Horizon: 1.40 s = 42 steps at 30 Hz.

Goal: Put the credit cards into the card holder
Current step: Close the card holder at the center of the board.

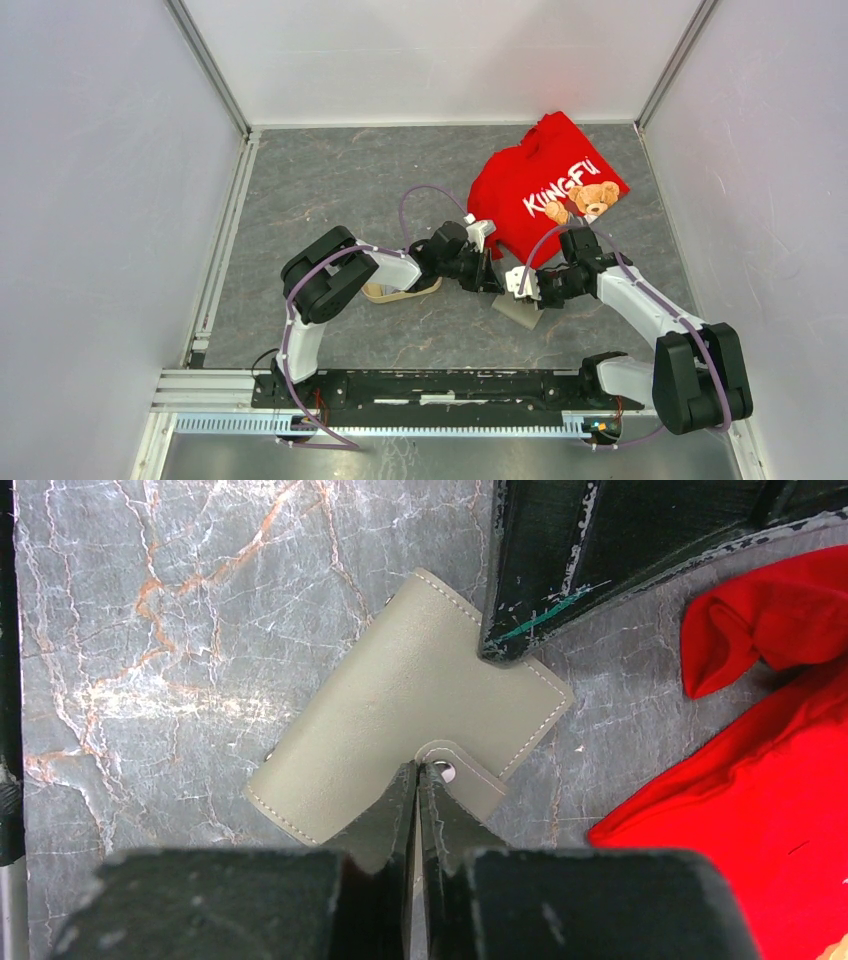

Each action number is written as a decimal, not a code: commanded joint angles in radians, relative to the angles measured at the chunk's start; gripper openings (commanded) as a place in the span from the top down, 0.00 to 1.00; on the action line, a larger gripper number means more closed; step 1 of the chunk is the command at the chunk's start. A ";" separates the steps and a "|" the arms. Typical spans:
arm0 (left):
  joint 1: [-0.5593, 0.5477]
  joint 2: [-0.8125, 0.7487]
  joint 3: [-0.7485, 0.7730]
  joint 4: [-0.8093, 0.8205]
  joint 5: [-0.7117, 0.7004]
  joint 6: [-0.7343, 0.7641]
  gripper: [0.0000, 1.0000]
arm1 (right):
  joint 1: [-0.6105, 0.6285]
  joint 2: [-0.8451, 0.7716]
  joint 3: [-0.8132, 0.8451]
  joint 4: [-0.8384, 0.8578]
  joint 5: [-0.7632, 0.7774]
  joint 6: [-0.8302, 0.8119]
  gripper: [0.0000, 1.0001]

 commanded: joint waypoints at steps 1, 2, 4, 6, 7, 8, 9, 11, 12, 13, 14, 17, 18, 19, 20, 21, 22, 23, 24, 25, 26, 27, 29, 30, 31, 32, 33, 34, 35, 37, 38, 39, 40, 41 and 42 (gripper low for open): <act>0.001 -0.043 0.001 0.009 0.004 -0.015 0.90 | 0.011 0.008 0.018 -0.020 -0.048 -0.004 0.91; 0.001 -0.041 0.001 0.009 0.004 -0.015 0.90 | 0.010 0.010 0.016 -0.022 -0.047 -0.008 0.91; 0.001 -0.042 0.001 0.009 0.005 -0.016 0.89 | 0.011 0.012 0.014 -0.025 -0.043 -0.011 0.90; 0.001 -0.041 0.001 0.009 0.005 -0.016 0.90 | 0.011 0.009 0.016 -0.032 -0.048 -0.017 0.89; 0.001 -0.041 0.001 0.010 0.006 -0.017 0.89 | 0.010 0.005 0.019 -0.036 -0.049 -0.020 0.89; 0.001 -0.040 0.001 0.010 0.006 -0.017 0.90 | 0.010 0.002 0.022 -0.038 -0.051 -0.021 0.88; 0.001 -0.039 0.001 0.009 0.006 -0.017 0.89 | 0.011 -0.002 0.025 -0.038 -0.052 -0.019 0.88; 0.001 -0.038 0.003 0.009 0.008 -0.017 0.90 | 0.012 -0.011 0.031 -0.038 -0.053 -0.016 0.87; 0.001 -0.037 0.003 0.009 0.008 -0.017 0.89 | 0.012 -0.016 0.033 -0.038 -0.053 -0.014 0.85; 0.001 -0.037 0.003 0.009 0.010 -0.017 0.90 | 0.009 -0.020 0.035 -0.039 -0.055 -0.013 0.85; 0.001 -0.038 0.003 0.009 0.011 -0.017 0.89 | 0.009 -0.024 0.038 -0.041 -0.057 -0.013 0.84; 0.001 -0.039 0.003 0.010 0.011 -0.017 0.89 | 0.009 -0.039 0.042 -0.044 -0.062 -0.013 0.81; 0.000 -0.039 0.002 0.010 0.010 -0.017 0.89 | 0.009 -0.043 0.044 -0.045 -0.062 -0.014 0.80; 0.001 -0.038 0.001 0.009 0.011 -0.017 0.89 | 0.010 -0.048 0.045 -0.048 -0.062 -0.014 0.78; 0.001 -0.039 0.001 0.009 0.010 -0.017 0.89 | 0.008 -0.053 0.046 -0.048 -0.062 -0.012 0.77; 0.001 -0.039 0.001 0.010 0.010 -0.017 0.90 | 0.008 -0.059 0.046 -0.048 -0.060 -0.012 0.75; 0.001 -0.039 0.001 0.011 0.010 -0.017 0.90 | 0.007 -0.066 0.045 -0.047 -0.059 -0.010 0.73; 0.001 -0.038 0.001 0.011 0.012 -0.017 0.90 | 0.006 -0.073 0.045 -0.046 -0.055 -0.008 0.71; 0.001 -0.039 0.001 0.012 0.012 -0.018 0.89 | 0.004 -0.077 0.044 -0.044 -0.051 -0.007 0.70; 0.001 -0.039 0.001 0.012 0.012 -0.017 0.90 | 0.003 -0.082 0.042 -0.042 -0.044 -0.004 0.68; 0.001 -0.038 0.001 0.012 0.012 -0.018 0.90 | 0.002 -0.086 0.041 -0.039 -0.038 -0.001 0.66; 0.001 -0.038 0.001 0.012 0.012 -0.018 0.90 | 0.000 -0.090 0.039 -0.036 -0.032 0.004 0.65; 0.001 -0.039 0.001 0.013 0.013 -0.018 0.89 | -0.012 -0.097 0.039 -0.033 -0.030 0.005 0.61; 0.001 -0.039 0.001 0.013 0.014 -0.018 0.89 | -0.021 -0.102 0.040 -0.033 -0.029 0.009 0.59; 0.001 -0.039 0.001 0.014 0.014 -0.018 0.90 | -0.030 -0.106 0.042 -0.032 -0.028 0.010 0.57; 0.001 -0.039 0.001 0.014 0.014 -0.018 0.90 | -0.039 -0.113 0.042 -0.029 -0.027 0.015 0.55; 0.001 -0.039 0.002 0.014 0.014 -0.018 0.89 | -0.050 -0.120 0.041 -0.024 -0.025 0.019 0.53; 0.001 -0.038 0.001 0.015 0.014 -0.018 0.89 | -0.058 -0.125 0.038 -0.016 -0.023 0.027 0.52; 0.001 -0.038 0.001 0.016 0.015 -0.019 0.90 | -0.066 -0.131 0.035 -0.012 -0.023 0.034 0.51; 0.001 -0.037 0.002 0.017 0.015 -0.020 0.90 | -0.070 -0.134 0.025 -0.005 -0.023 0.037 0.50; 0.001 -0.037 0.003 0.017 0.015 -0.020 0.90 | -0.071 -0.133 0.016 0.000 -0.026 0.037 0.50; 0.001 -0.036 0.003 0.017 0.016 -0.020 0.90 | -0.071 -0.132 0.008 0.006 -0.032 0.039 0.49; 0.001 -0.037 0.003 0.017 0.016 -0.021 0.90 | -0.071 -0.128 0.000 0.013 -0.036 0.041 0.49; 0.001 -0.036 0.002 0.017 0.016 -0.021 0.90 | -0.070 -0.122 -0.006 0.021 -0.039 0.042 0.49; 0.001 -0.036 0.001 0.016 0.015 -0.021 0.90 | -0.069 -0.116 -0.008 0.026 -0.040 0.044 0.49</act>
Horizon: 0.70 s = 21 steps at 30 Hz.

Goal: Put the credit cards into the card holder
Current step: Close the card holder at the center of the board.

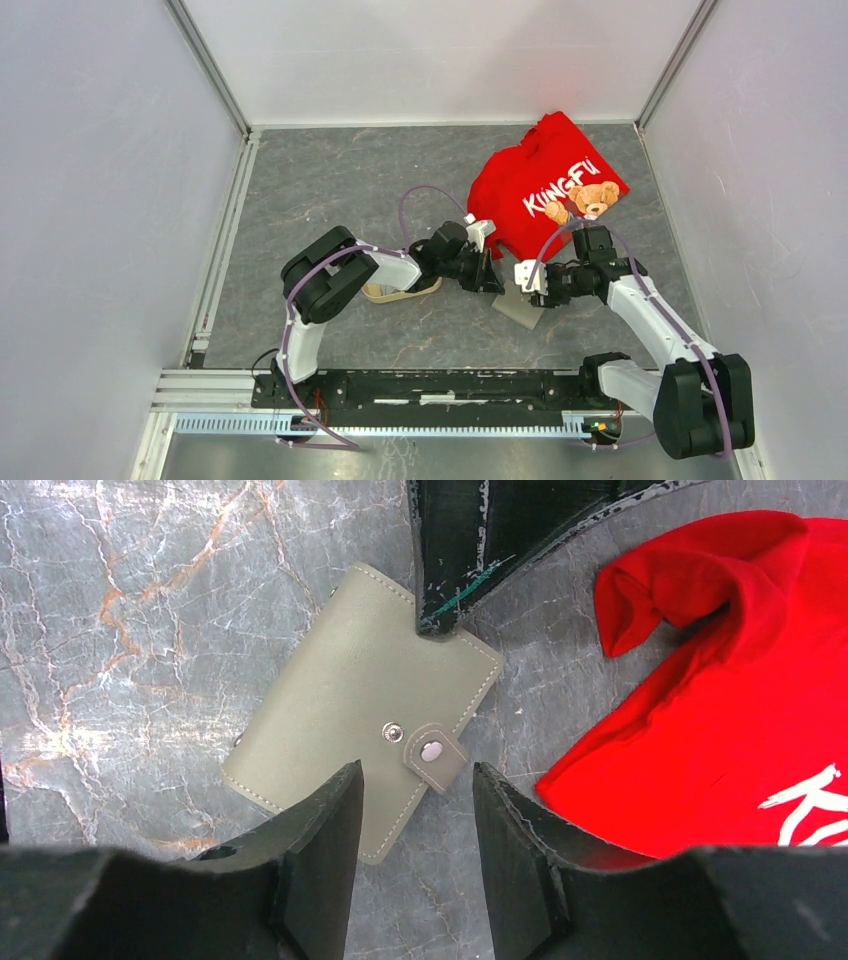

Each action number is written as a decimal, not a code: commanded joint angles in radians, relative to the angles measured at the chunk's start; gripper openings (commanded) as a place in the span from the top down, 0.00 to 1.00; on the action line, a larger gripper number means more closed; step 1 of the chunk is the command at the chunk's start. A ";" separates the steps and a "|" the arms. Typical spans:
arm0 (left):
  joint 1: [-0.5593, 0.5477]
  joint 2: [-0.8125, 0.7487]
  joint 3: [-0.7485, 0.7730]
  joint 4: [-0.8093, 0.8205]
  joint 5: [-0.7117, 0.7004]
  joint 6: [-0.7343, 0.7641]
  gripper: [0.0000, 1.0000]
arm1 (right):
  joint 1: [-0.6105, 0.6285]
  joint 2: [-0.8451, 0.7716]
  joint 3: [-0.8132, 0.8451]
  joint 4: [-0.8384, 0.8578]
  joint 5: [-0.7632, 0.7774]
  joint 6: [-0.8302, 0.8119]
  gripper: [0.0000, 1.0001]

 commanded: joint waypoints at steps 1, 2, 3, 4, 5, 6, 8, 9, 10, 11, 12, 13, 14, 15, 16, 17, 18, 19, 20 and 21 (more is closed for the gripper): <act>0.001 -0.036 0.001 0.017 0.014 -0.021 0.90 | 0.000 0.011 -0.016 0.044 -0.024 0.009 0.49; 0.001 -0.035 -0.001 0.018 0.014 -0.022 0.90 | 0.001 0.018 -0.017 0.049 -0.025 0.011 0.48; 0.001 -0.036 -0.002 0.019 0.014 -0.023 0.90 | 0.004 0.026 -0.019 0.060 -0.024 0.017 0.48; 0.001 -0.036 -0.002 0.019 0.013 -0.023 0.90 | 0.006 0.033 -0.021 0.069 -0.021 0.020 0.48; 0.001 -0.035 -0.003 0.020 0.014 -0.023 0.90 | 0.008 0.041 -0.021 0.078 -0.015 0.023 0.48; 0.001 -0.035 -0.003 0.022 0.014 -0.024 0.90 | 0.010 0.049 -0.022 0.086 -0.010 0.032 0.48; 0.001 -0.035 -0.005 0.023 0.014 -0.024 0.90 | 0.011 0.057 -0.024 0.096 -0.004 0.035 0.48; 0.001 -0.035 -0.004 0.023 0.014 -0.025 0.90 | 0.013 0.062 -0.028 0.100 -0.003 0.036 0.49; 0.001 -0.034 -0.003 0.024 0.014 -0.026 0.90 | 0.016 0.065 -0.030 0.104 0.000 0.035 0.50; 0.000 -0.032 -0.003 0.025 0.015 -0.026 0.90 | 0.019 0.069 -0.032 0.107 0.004 0.037 0.51; 0.001 -0.032 -0.003 0.026 0.016 -0.026 0.90 | 0.020 0.072 -0.034 0.111 0.010 0.038 0.52; 0.001 -0.031 -0.002 0.027 0.017 -0.027 0.90 | 0.022 0.076 -0.035 0.114 0.015 0.038 0.53; 0.001 -0.030 -0.003 0.028 0.017 -0.029 0.90 | 0.022 0.079 -0.035 0.116 0.017 0.038 0.55; 0.001 -0.030 -0.003 0.029 0.019 -0.029 0.90 | 0.023 0.080 -0.035 0.117 0.017 0.038 0.56; 0.001 -0.030 -0.003 0.031 0.019 -0.029 0.90 | 0.024 0.082 -0.035 0.118 0.018 0.038 0.57; 0.002 -0.030 -0.005 0.032 0.019 -0.030 0.90 | 0.025 0.084 -0.035 0.121 0.019 0.041 0.58; 0.001 -0.030 -0.006 0.033 0.020 -0.030 0.90 | 0.026 0.086 -0.035 0.125 0.020 0.041 0.59; 0.001 -0.030 -0.006 0.034 0.020 -0.030 0.90 | 0.027 0.088 -0.035 0.128 0.024 0.044 0.61; 0.001 -0.030 -0.006 0.034 0.019 -0.030 0.90 | 0.028 0.090 -0.036 0.133 0.026 0.047 0.62; 0.001 -0.030 -0.006 0.035 0.020 -0.030 0.90 | 0.028 0.090 -0.035 0.138 0.027 0.052 0.63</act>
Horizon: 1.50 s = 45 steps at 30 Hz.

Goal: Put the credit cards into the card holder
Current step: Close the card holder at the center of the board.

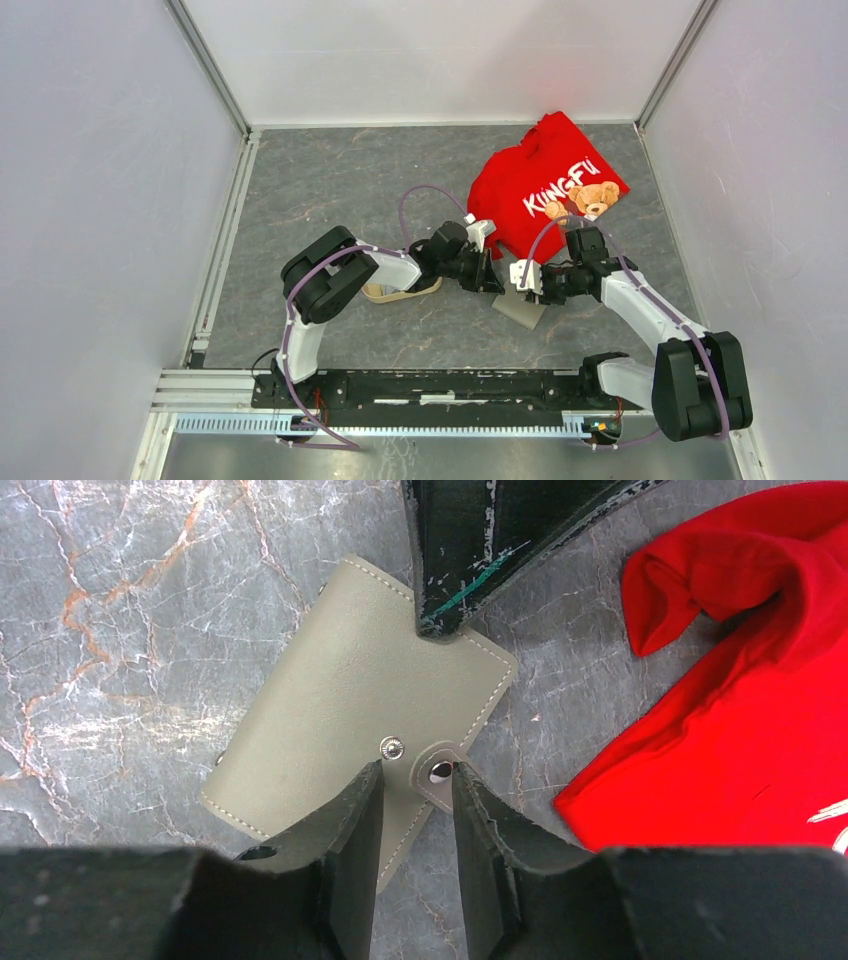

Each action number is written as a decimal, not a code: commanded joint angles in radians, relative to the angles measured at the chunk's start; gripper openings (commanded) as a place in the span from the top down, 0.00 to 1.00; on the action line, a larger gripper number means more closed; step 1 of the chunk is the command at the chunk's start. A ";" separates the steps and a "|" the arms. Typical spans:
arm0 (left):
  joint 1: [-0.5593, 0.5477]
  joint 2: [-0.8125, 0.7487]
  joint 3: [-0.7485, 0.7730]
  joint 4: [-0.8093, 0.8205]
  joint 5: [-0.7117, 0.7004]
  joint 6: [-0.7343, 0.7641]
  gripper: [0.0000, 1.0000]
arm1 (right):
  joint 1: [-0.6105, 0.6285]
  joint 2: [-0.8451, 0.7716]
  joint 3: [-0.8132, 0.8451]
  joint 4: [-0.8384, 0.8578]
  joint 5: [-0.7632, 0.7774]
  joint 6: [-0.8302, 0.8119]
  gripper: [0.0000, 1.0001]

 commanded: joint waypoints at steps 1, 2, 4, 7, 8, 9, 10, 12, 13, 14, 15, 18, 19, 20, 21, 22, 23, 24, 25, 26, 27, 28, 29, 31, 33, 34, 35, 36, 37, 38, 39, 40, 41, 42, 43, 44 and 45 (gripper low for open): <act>0.001 -0.030 -0.008 0.033 0.019 -0.029 0.90 | 0.008 0.007 -0.002 0.043 0.009 0.015 0.63; 0.001 -0.030 -0.008 0.035 0.019 -0.030 0.91 | 0.007 0.006 -0.002 0.046 0.010 0.018 0.64; 0.001 -0.030 -0.008 0.036 0.018 -0.031 0.91 | 0.008 0.005 -0.004 0.048 0.012 0.018 0.67; 0.001 -0.030 -0.009 0.038 0.020 -0.031 0.91 | 0.009 0.003 -0.004 0.043 0.013 0.015 0.71; 0.001 -0.030 -0.010 0.037 0.021 -0.031 0.91 | 0.009 0.003 -0.003 0.039 0.014 0.013 0.73; 0.002 -0.030 -0.011 0.039 0.020 -0.031 0.91 | 0.009 0.003 -0.001 0.034 0.015 0.011 0.76; 0.001 -0.030 -0.011 0.039 0.020 -0.031 0.91 | 0.010 0.004 0.002 0.029 0.015 0.007 0.79; 0.001 -0.030 -0.011 0.041 0.020 -0.032 0.91 | 0.009 0.005 0.005 0.021 0.015 0.006 0.84; 0.001 -0.030 -0.011 0.041 0.020 -0.032 0.91 | 0.008 0.005 0.008 0.018 0.015 0.005 0.86; 0.001 -0.029 -0.011 0.041 0.020 -0.032 0.91 | 0.009 0.005 0.010 0.015 0.015 0.003 0.89; 0.001 -0.029 -0.011 0.040 0.020 -0.032 0.91 | 0.009 0.005 0.011 0.012 0.015 0.003 0.92; 0.001 -0.030 -0.011 0.041 0.019 -0.032 0.91 | 0.009 0.000 0.013 0.008 0.013 0.003 1.00; 0.001 -0.030 -0.011 0.041 0.019 -0.032 0.91 | 0.010 -0.001 0.015 0.006 0.012 0.003 1.00; 0.001 -0.029 -0.011 0.041 0.019 -0.032 0.91 | 0.008 -0.003 0.016 0.003 0.009 0.004 1.00; 0.001 -0.030 -0.011 0.041 0.018 -0.032 0.91 | 0.008 -0.005 0.018 -0.003 0.003 0.004 1.00; 0.001 -0.030 -0.011 0.041 0.018 -0.032 0.91 | 0.008 -0.007 0.020 -0.008 -0.003 0.003 1.00; 0.001 -0.030 -0.011 0.041 0.017 -0.033 0.91 | 0.007 -0.010 0.022 -0.015 -0.011 0.000 1.00; 0.001 -0.029 -0.011 0.041 0.017 -0.034 0.91 | 0.009 -0.015 0.024 -0.025 -0.021 -0.006 1.00; 0.001 -0.029 -0.011 0.041 0.016 -0.034 0.91 | 0.009 -0.020 0.025 -0.032 -0.030 -0.009 1.00; 0.001 -0.030 -0.011 0.041 0.015 -0.035 0.91 | 0.009 -0.027 0.025 -0.037 -0.035 -0.011 1.00; 0.001 -0.030 -0.011 0.041 0.014 -0.035 0.91 | 0.009 -0.036 0.025 -0.039 -0.040 -0.011 1.00; 0.001 -0.031 -0.011 0.041 0.012 -0.035 0.91 | 0.008 -0.046 0.024 -0.042 -0.043 -0.012 1.00; 0.001 -0.031 -0.011 0.041 0.012 -0.035 0.91 | 0.009 -0.056 0.024 -0.045 -0.047 -0.012 1.00; 0.001 -0.029 -0.011 0.041 0.010 -0.037 0.92 | 0.008 -0.069 0.025 -0.048 -0.051 -0.014 1.00; 0.001 -0.032 -0.011 0.040 0.008 -0.038 0.93 | 0.008 -0.076 0.025 -0.054 -0.054 -0.017 1.00; 0.001 -0.030 -0.010 0.039 0.008 -0.038 0.93 | 0.009 -0.076 0.025 -0.058 -0.057 -0.022 1.00; 0.001 -0.030 -0.009 0.039 0.008 -0.040 0.93 | 0.008 -0.075 0.024 -0.066 -0.062 -0.030 1.00; 0.001 -0.030 -0.009 0.039 0.008 -0.040 0.93 | 0.010 -0.071 0.023 -0.072 -0.067 -0.038 1.00; 0.001 -0.029 -0.008 0.039 0.009 -0.041 0.94 | 0.009 -0.067 0.020 -0.081 -0.068 -0.048 1.00; 0.001 -0.029 -0.007 0.039 0.009 -0.041 0.94 | 0.011 -0.061 0.018 -0.089 -0.068 -0.056 1.00; 0.001 -0.028 -0.006 0.039 0.009 -0.041 0.94 | 0.012 -0.056 0.015 -0.097 -0.066 -0.065 1.00; 0.001 -0.028 -0.005 0.039 0.008 -0.041 0.94 | 0.013 -0.051 0.013 -0.102 -0.065 -0.071 1.00; 0.001 -0.029 -0.005 0.039 0.009 -0.041 0.94 | 0.015 -0.048 0.009 -0.104 -0.065 -0.074 1.00; 0.001 -0.027 -0.003 0.039 0.010 -0.041 0.94 | 0.018 -0.045 0.004 -0.101 -0.064 -0.075 1.00; 0.001 -0.027 -0.003 0.039 0.010 -0.043 0.94 | 0.020 -0.046 -0.002 -0.096 -0.062 -0.074 1.00; 0.001 -0.026 -0.003 0.039 0.011 -0.043 0.94 | 0.023 -0.047 -0.005 -0.092 -0.059 -0.072 1.00; 0.001 -0.026 -0.003 0.041 0.011 -0.043 0.95 | 0.026 -0.045 -0.008 -0.087 -0.057 -0.068 1.00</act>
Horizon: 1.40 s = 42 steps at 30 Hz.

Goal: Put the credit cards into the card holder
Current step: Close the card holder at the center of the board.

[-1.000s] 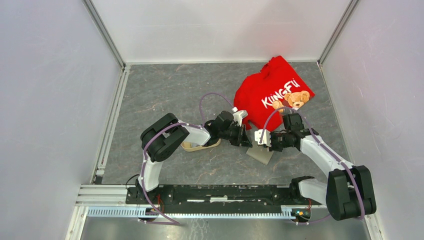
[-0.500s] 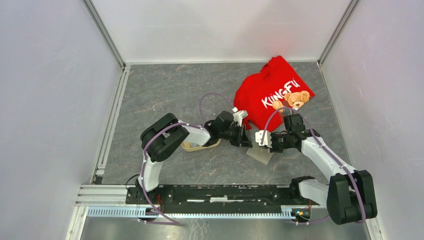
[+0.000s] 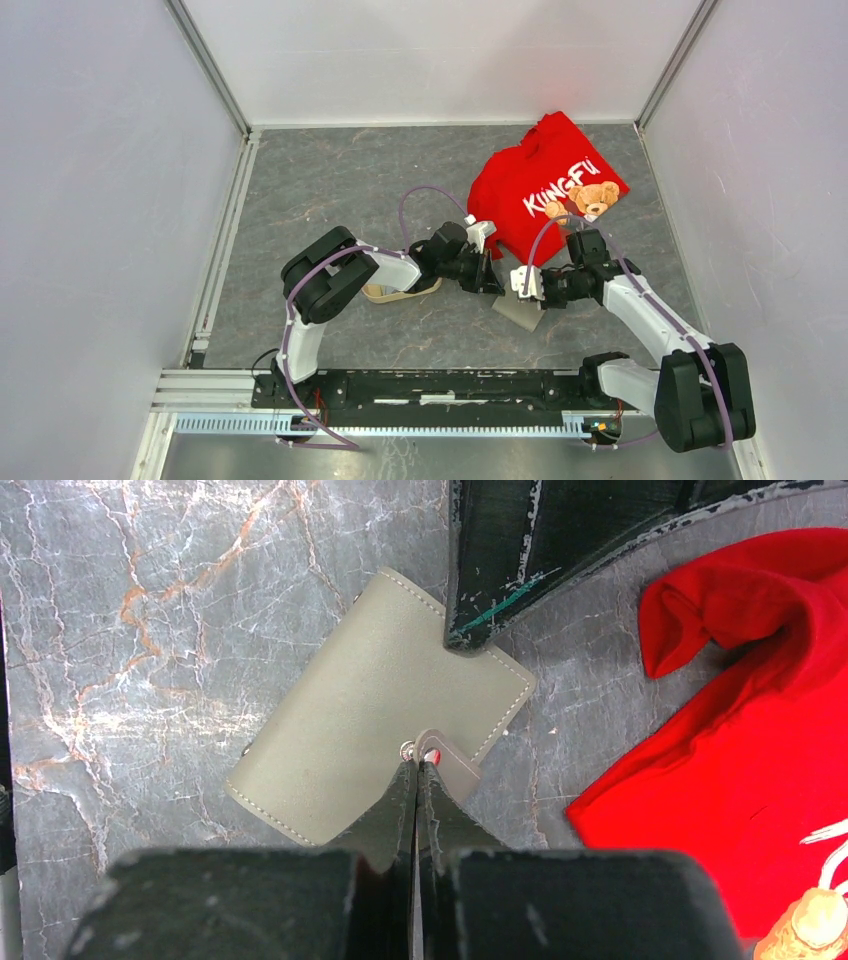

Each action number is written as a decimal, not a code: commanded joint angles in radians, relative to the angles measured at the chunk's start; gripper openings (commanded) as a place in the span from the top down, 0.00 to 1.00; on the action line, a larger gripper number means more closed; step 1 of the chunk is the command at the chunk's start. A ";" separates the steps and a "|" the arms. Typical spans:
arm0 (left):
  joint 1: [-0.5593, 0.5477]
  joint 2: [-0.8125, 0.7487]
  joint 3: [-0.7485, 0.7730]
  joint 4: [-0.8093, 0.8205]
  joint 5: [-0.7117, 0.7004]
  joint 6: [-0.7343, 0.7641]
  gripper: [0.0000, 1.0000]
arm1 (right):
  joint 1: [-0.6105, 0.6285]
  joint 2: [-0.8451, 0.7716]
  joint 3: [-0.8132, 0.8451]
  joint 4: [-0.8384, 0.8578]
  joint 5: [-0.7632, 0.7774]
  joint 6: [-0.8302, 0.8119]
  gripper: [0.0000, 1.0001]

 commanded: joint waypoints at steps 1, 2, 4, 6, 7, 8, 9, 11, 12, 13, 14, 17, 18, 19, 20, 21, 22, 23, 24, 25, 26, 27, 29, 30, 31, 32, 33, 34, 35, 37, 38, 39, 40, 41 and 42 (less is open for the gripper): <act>0.001 -0.024 0.004 0.028 -0.004 -0.039 0.95 | 0.018 0.005 -0.009 -0.013 -0.032 -0.017 1.00; 0.001 -0.023 0.004 0.029 -0.004 -0.040 0.95 | 0.022 0.008 -0.010 -0.013 -0.031 -0.017 1.00; 0.001 -0.024 0.004 0.030 -0.002 -0.041 0.95 | 0.028 0.010 -0.012 -0.007 -0.028 -0.013 1.00; 0.001 -0.024 0.004 0.031 -0.003 -0.041 0.95 | 0.035 0.008 -0.018 0.009 -0.013 0.002 1.00; 0.000 -0.024 0.004 0.031 -0.002 -0.041 0.95 | 0.037 0.007 -0.021 0.014 -0.006 0.003 1.00; 0.001 -0.024 0.004 0.031 -0.002 -0.041 0.95 | 0.039 0.006 -0.024 0.014 -0.001 0.001 1.00; 0.001 -0.024 0.004 0.031 -0.002 -0.041 0.95 | 0.041 0.007 -0.027 0.011 0.005 -0.003 1.00; 0.000 -0.024 0.004 0.031 -0.001 -0.041 0.95 | 0.042 0.007 -0.031 -0.001 0.016 -0.018 1.00; 0.001 -0.024 0.004 0.031 -0.001 -0.041 0.95 | 0.041 0.006 -0.032 -0.004 0.019 -0.021 1.00; 0.001 -0.024 0.004 0.031 -0.001 -0.041 0.95 | 0.041 0.002 -0.034 -0.004 0.022 -0.023 1.00; 0.001 -0.024 0.004 0.032 0.001 -0.041 0.95 | 0.042 -0.001 -0.035 -0.002 0.024 -0.023 1.00; 0.000 -0.022 0.004 0.034 0.001 -0.041 0.95 | 0.043 -0.004 -0.032 -0.001 0.029 -0.022 1.00; 0.001 -0.022 0.003 0.035 0.002 -0.043 0.95 | 0.042 -0.003 -0.029 -0.003 0.034 -0.023 1.00; 0.001 -0.022 0.002 0.036 0.003 -0.043 0.95 | 0.043 -0.004 -0.028 -0.007 0.039 -0.026 1.00; 0.001 -0.024 0.001 0.036 0.003 -0.043 0.95 | 0.043 -0.006 -0.026 -0.012 0.043 -0.030 1.00; 0.001 -0.024 0.001 0.036 0.003 -0.043 0.95 | 0.042 -0.009 -0.026 -0.015 0.048 -0.034 1.00; 0.001 -0.024 0.001 0.036 0.003 -0.043 0.95 | 0.043 -0.013 -0.026 -0.017 0.051 -0.035 1.00; 0.001 -0.024 0.001 0.035 0.003 -0.043 0.95 | 0.043 -0.017 -0.026 -0.019 0.054 -0.036 1.00; 0.001 -0.022 0.001 0.035 0.002 -0.042 0.95 | 0.044 -0.023 -0.026 -0.019 0.057 -0.036 1.00; 0.001 -0.022 0.001 0.036 0.001 -0.042 0.95 | 0.043 -0.024 -0.026 -0.020 0.059 -0.037 1.00; 0.001 -0.021 0.002 0.035 0.002 -0.043 0.95 | 0.042 -0.029 -0.026 -0.020 0.061 -0.037 1.00; 0.001 -0.021 0.003 0.036 0.004 -0.043 0.95 | 0.043 -0.031 -0.027 -0.021 0.060 -0.040 1.00; 0.001 -0.019 0.004 0.037 0.004 -0.044 0.95 | 0.042 -0.029 -0.030 -0.023 0.055 -0.043 1.00; 0.000 -0.021 0.004 0.037 0.004 -0.045 0.95 | 0.043 -0.030 -0.031 -0.021 0.050 -0.043 1.00; 0.001 -0.021 0.004 0.037 0.004 -0.045 0.95 | 0.043 -0.029 -0.032 -0.018 0.042 -0.041 1.00; 0.001 -0.020 0.004 0.037 0.004 -0.045 0.95 | 0.045 -0.028 -0.032 -0.016 0.038 -0.040 1.00; 0.001 -0.019 0.004 0.038 0.004 -0.045 0.95 | 0.047 -0.031 -0.033 -0.012 0.038 -0.036 1.00; 0.000 -0.018 0.004 0.037 0.004 -0.045 0.95 | 0.047 -0.030 -0.034 -0.007 0.038 -0.033 1.00; 0.000 -0.019 0.004 0.037 0.004 -0.046 0.95 | 0.048 -0.029 -0.035 -0.004 0.038 -0.032 1.00; 0.001 -0.019 0.004 0.037 0.004 -0.046 0.95 | 0.053 -0.027 -0.038 0.008 0.042 -0.025 1.00; 0.001 -0.019 0.004 0.037 0.004 -0.046 0.95 | 0.054 -0.024 -0.040 0.013 0.044 -0.019 1.00; 0.001 -0.019 0.004 0.038 0.004 -0.046 0.95 | 0.056 -0.024 -0.042 0.018 0.045 -0.016 1.00; 0.001 -0.018 0.005 0.038 0.004 -0.046 0.95 | 0.059 -0.023 -0.044 0.022 0.045 -0.016 1.00; 0.000 -0.017 0.005 0.037 0.004 -0.046 0.95 | 0.062 -0.022 -0.046 0.024 0.044 -0.014 1.00; 0.000 -0.018 0.006 0.037 0.004 -0.046 0.95 | 0.066 -0.021 -0.046 0.025 0.044 -0.010 1.00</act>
